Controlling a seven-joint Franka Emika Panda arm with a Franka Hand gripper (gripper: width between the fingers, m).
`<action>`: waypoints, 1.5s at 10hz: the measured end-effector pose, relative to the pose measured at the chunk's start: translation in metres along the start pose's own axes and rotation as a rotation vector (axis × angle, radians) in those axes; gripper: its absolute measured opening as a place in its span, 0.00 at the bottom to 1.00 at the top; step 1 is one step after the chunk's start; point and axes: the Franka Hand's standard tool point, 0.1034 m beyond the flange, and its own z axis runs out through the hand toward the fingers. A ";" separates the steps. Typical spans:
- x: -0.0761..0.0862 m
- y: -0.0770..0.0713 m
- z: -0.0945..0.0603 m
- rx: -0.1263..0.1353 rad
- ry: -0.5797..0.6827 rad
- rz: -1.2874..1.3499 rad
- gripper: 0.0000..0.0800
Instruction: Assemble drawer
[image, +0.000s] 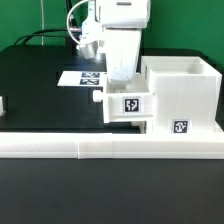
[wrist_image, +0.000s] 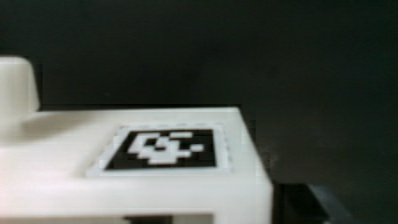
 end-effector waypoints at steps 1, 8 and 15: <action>-0.001 0.004 -0.008 0.006 -0.009 0.000 0.45; -0.041 0.010 -0.036 0.018 -0.046 -0.057 0.81; -0.076 0.008 -0.014 0.037 0.155 -0.153 0.81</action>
Offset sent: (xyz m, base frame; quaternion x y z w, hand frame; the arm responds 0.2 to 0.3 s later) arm -0.0032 -0.0129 0.0268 0.0175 -0.0111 -0.0075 0.9998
